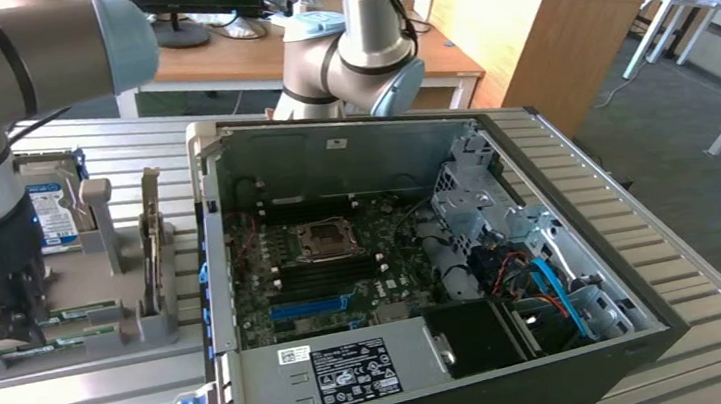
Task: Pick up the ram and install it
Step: 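Pick up the ram and move it above insertion slot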
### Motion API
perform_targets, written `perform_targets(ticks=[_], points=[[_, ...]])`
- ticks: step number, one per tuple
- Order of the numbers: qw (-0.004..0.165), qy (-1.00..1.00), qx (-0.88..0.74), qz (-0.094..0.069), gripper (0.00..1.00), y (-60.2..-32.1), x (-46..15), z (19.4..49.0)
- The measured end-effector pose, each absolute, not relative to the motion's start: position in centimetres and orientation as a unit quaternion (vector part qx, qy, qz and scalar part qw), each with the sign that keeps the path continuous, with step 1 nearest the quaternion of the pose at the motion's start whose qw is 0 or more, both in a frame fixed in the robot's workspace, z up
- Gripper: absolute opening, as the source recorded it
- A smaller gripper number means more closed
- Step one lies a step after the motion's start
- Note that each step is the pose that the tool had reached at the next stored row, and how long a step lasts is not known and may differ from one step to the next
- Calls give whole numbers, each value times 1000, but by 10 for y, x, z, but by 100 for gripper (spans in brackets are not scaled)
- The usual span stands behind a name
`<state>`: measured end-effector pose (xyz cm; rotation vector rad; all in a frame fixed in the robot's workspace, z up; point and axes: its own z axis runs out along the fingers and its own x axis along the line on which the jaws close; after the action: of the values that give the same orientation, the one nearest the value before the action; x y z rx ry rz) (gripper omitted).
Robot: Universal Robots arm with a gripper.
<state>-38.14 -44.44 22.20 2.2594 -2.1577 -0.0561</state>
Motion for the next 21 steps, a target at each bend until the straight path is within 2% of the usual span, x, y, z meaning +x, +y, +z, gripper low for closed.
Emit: perform_targets(ticks=[21], points=[[8,-690,723,-18,37,-444,-381,209]])
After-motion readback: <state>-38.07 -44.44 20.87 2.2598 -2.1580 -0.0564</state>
